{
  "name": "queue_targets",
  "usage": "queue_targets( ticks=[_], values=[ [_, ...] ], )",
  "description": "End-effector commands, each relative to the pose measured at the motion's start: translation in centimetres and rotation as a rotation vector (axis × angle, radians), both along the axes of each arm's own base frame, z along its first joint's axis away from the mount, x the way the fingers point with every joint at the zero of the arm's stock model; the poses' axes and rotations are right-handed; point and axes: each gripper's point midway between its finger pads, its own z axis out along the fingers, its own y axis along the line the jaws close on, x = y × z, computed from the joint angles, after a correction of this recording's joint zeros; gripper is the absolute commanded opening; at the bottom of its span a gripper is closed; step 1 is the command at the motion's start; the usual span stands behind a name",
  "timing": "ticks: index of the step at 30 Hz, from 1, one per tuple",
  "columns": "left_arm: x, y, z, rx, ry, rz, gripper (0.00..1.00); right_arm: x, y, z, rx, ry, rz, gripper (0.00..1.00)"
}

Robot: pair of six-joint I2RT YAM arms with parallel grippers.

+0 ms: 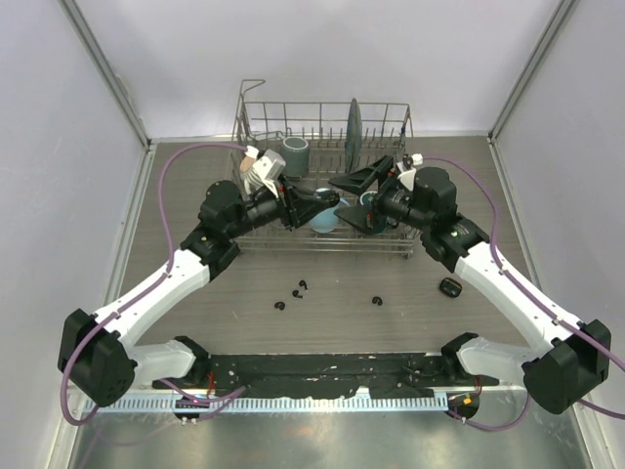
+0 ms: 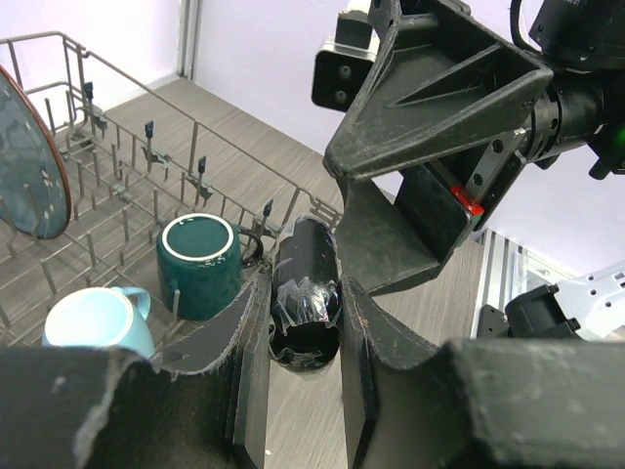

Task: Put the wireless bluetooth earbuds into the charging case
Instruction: Pick up the charging case at the center of the board.

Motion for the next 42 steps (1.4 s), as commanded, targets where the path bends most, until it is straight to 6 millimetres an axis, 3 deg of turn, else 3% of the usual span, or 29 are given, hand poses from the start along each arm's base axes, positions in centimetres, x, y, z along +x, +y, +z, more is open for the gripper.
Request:
queue_targets(
  ticks=[1, 15, 23, 28, 35, 39, 42],
  values=[
    [-0.4, -0.3, 2.7, -0.041, -0.091, -0.033, 0.0, -0.8, 1.3, 2.0, 0.078, -0.018, 0.042, 0.91],
    [-0.6, -0.4, 2.8, -0.059, -0.097, -0.046, 0.0, -0.5, 1.2, 1.0, 0.085, 0.017, 0.003, 0.79],
    [-1.1, -0.2, 3.3, -0.055, -0.103, -0.056, 0.0, -0.4, 1.0, 2.4, 0.121, -0.006, -0.013, 0.81],
    [-1.3, -0.3, 3.3, -0.054, -0.106, -0.068, 0.0, -0.3, 0.9, 2.1, 0.115, 0.011, -0.03, 0.82],
    [-1.7, -0.3, 3.5, -0.062, -0.107, -0.083, 0.0, -0.2, 0.9, 1.7, 0.127, 0.033, -0.039, 0.53],
    [-1.8, -0.4, 3.5, -0.061, -0.109, -0.087, 0.0, -0.2, 0.9, 1.6, 0.133, 0.041, -0.039, 0.46],
    [-1.7, -0.4, 3.4, -0.061, -0.106, -0.086, 0.0, -0.3, 1.0, 1.7, 0.144, 0.035, -0.028, 0.33]
  ],
)
